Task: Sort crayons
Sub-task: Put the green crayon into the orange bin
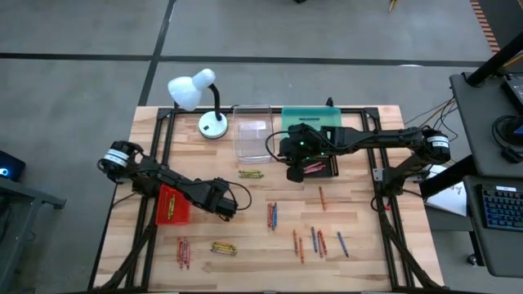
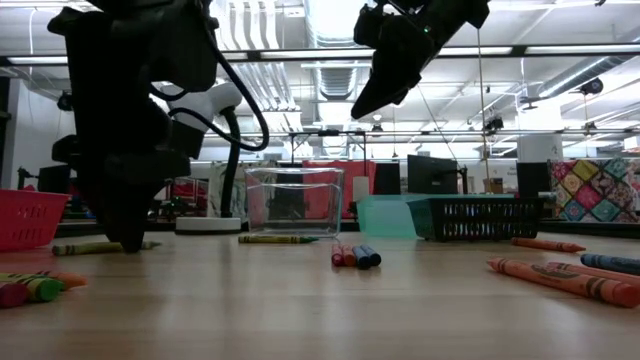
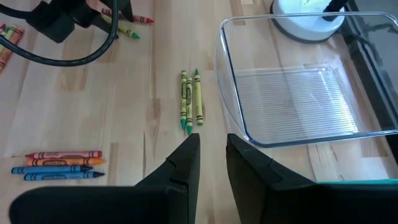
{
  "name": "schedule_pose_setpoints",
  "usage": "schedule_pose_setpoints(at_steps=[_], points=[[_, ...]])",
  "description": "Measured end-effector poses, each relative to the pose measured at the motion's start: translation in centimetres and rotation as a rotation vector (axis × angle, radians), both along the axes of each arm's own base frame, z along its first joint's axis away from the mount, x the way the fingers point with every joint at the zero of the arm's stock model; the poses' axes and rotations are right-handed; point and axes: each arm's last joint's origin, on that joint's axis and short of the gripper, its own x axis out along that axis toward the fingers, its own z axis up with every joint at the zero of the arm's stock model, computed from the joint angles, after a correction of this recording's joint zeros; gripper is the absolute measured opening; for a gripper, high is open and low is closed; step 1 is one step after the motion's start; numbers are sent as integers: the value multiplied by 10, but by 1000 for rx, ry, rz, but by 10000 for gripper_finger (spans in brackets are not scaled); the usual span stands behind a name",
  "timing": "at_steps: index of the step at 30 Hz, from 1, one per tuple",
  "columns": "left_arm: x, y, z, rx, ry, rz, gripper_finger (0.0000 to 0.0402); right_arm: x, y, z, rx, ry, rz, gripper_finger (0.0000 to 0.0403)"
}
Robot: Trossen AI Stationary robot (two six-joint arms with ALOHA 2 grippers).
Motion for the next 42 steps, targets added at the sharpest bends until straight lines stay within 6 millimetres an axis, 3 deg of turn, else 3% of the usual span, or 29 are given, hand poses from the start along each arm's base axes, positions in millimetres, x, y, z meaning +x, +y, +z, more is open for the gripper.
schedule_pose_setpoints(at_steps=[9,20,29,42], points=[[1,-1,0,-6,-8,-9,145,1,0,1,-3,-20,0,68],[3,-3,0,-22,-30,-28,8,1,0,1,-3,-19,1,68],[-1,-1,7,-21,-23,-65,3,1,0,1,-8,-16,5,68],[-19,9,61,10,-199,-97,1,-1,0,-5,15,5,-12,68]])
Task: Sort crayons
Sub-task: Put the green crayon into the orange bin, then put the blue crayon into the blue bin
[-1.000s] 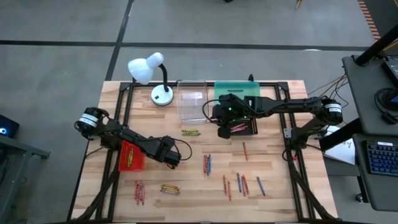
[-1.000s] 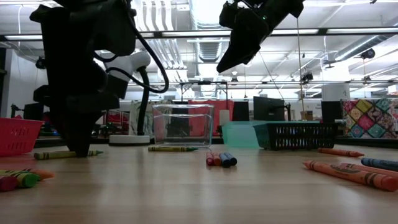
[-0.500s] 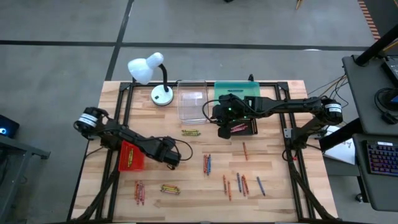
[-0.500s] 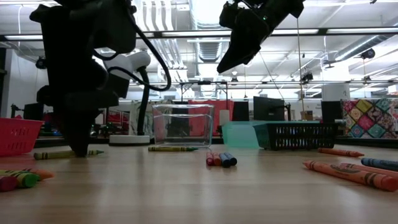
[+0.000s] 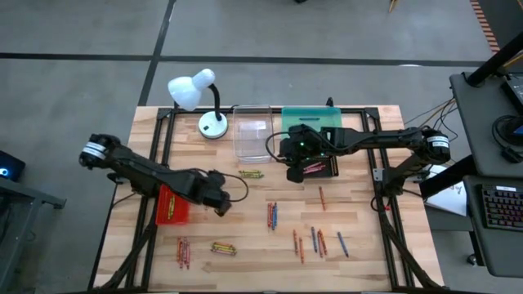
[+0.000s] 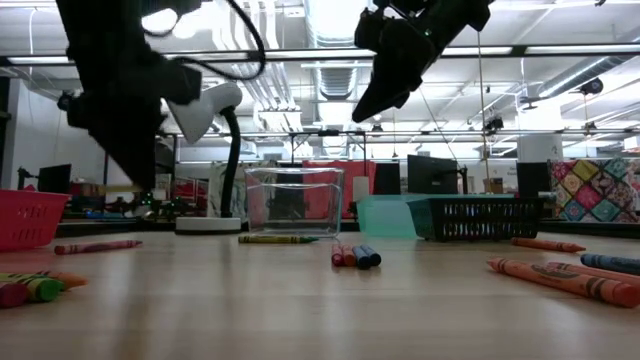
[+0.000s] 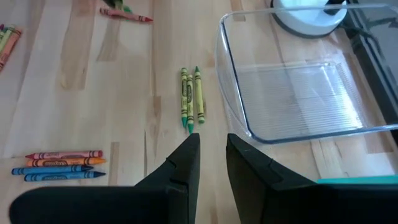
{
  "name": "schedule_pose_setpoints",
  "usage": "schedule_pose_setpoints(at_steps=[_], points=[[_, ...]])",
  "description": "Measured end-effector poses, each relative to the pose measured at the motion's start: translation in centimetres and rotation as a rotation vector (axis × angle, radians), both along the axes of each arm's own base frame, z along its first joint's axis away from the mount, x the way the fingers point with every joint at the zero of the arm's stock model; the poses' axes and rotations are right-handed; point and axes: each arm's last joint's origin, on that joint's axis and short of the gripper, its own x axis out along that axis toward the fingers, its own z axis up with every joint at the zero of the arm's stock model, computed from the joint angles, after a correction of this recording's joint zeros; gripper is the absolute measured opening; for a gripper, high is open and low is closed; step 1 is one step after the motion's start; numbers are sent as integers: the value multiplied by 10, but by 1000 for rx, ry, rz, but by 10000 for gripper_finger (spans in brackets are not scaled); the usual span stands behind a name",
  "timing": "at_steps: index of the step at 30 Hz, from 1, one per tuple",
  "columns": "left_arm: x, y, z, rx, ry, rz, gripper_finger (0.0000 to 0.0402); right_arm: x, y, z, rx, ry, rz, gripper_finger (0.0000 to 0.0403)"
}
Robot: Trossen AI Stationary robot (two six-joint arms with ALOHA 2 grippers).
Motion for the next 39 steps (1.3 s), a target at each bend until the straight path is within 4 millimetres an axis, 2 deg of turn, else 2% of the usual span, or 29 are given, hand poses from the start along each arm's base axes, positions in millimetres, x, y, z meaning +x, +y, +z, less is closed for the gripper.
schedule_pose_setpoints(at_steps=[3,6,11,15,21,27,39], points=[[-12,3,18,-17,-39,22,1,0,0,-2,1,5,0,68],[-34,7,34,-23,-17,87,1,-1,0,-2,1,6,0,68],[-70,9,49,-33,35,215,0,-1,0,-2,1,7,0,68],[-87,2,42,-113,64,240,0,-1,0,-2,-1,7,2,68],[-110,-4,15,-160,154,365,0,-1,0,-2,-16,5,16,68],[-109,-8,9,-141,167,415,7,-1,0,-4,-11,9,12,68],[-107,-10,4,-114,221,423,70,-1,0,-5,17,8,-16,68]])
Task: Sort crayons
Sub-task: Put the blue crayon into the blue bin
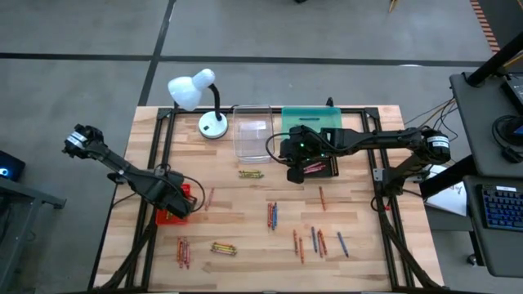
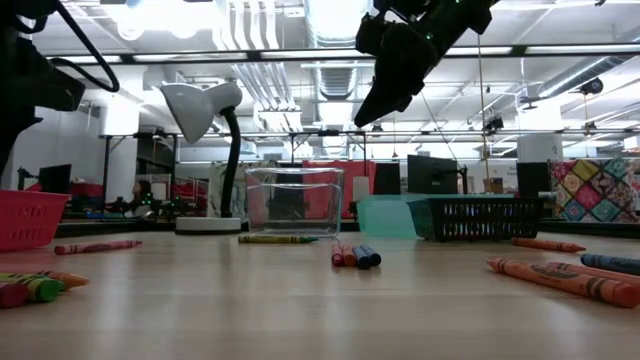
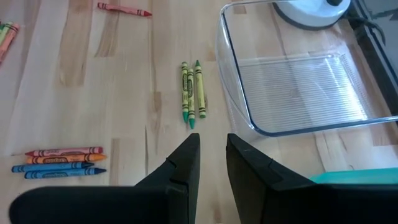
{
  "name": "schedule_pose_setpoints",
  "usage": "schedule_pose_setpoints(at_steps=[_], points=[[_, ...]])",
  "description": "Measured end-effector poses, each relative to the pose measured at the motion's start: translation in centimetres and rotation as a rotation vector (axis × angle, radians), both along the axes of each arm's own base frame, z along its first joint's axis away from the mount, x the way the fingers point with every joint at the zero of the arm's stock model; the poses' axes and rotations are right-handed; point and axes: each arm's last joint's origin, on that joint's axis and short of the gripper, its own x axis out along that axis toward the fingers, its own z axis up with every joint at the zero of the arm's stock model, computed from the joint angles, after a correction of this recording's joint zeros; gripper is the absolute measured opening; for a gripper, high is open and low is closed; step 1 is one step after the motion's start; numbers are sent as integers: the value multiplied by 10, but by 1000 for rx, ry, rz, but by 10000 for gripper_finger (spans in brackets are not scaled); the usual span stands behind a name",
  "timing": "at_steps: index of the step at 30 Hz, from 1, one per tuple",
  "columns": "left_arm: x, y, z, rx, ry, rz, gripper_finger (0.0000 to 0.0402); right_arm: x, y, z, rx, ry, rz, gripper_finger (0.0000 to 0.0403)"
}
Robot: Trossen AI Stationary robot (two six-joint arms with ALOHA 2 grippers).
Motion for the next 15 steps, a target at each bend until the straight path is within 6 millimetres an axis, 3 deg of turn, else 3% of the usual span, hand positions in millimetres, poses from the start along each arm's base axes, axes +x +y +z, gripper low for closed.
schedule_pose_setpoints(at_steps=[4,8,15], points=[[3,-1,7,10,-41,-12,77,0,0,0,4,-6,-4,68],[13,-2,28,87,-169,-80,77,4,-1,2,-2,-75,-7,68],[34,-1,72,453,-440,-305,77,13,-1,10,26,-237,18,68]])
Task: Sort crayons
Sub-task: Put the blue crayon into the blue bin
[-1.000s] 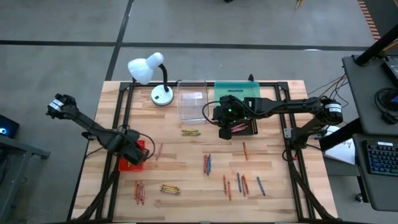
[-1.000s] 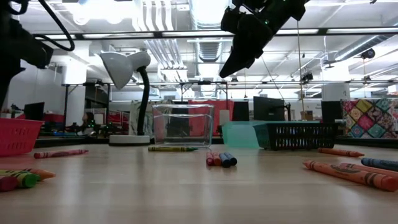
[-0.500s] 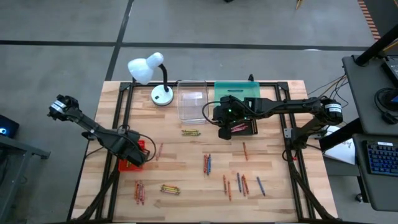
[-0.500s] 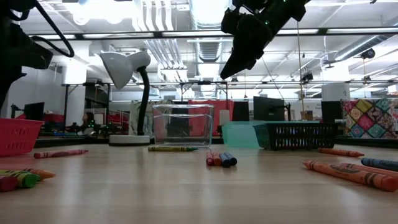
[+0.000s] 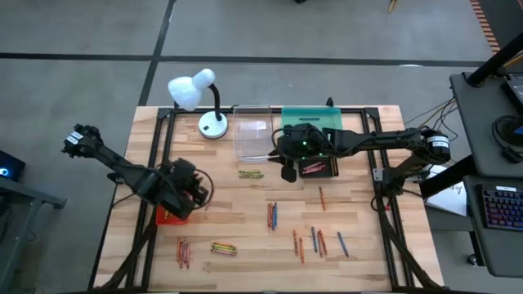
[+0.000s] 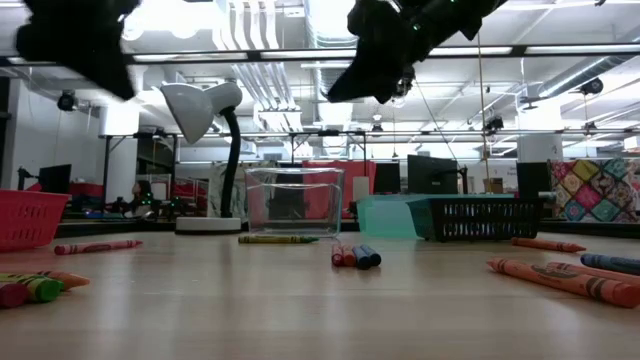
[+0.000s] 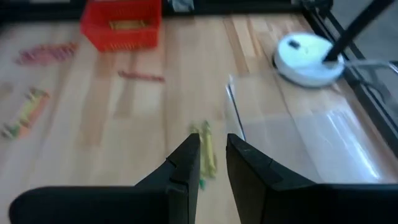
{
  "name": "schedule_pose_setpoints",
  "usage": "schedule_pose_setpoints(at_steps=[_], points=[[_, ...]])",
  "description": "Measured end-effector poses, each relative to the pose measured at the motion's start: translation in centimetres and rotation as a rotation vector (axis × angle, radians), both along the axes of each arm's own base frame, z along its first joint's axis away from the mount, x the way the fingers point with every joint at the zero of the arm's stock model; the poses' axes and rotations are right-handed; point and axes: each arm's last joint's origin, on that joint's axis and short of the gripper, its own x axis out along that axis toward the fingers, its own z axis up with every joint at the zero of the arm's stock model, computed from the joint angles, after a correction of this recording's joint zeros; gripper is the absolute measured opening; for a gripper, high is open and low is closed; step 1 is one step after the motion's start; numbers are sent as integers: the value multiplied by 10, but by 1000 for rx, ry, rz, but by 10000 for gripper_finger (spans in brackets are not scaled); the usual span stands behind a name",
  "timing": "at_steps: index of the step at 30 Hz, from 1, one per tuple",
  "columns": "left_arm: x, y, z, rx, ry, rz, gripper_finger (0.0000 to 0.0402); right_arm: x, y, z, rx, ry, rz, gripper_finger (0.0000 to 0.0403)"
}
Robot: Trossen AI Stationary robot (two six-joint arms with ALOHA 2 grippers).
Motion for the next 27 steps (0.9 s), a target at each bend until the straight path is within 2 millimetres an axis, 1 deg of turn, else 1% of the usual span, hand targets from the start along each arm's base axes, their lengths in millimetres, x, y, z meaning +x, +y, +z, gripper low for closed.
schedule_pose_setpoints(at_steps=[2,5,8,11,14,19,25,27], points=[[6,1,9,81,-27,-63,77,2,0,2,30,-31,-11,68],[14,1,15,190,-53,-143,76,3,1,5,73,-59,-33,68],[21,-1,16,277,-85,-186,76,4,4,6,119,-79,-54,68],[24,-3,15,299,-87,-201,76,4,11,4,164,-69,-59,68],[26,-4,11,321,-71,-199,76,3,19,-3,176,-47,-55,68],[32,-7,1,340,-32,-200,76,6,28,-15,168,-15,-152,68],[42,-13,-12,349,2,-183,76,23,45,-45,163,41,-113,68],[44,-15,-16,349,21,-188,76,28,48,-56,150,73,-100,68]])
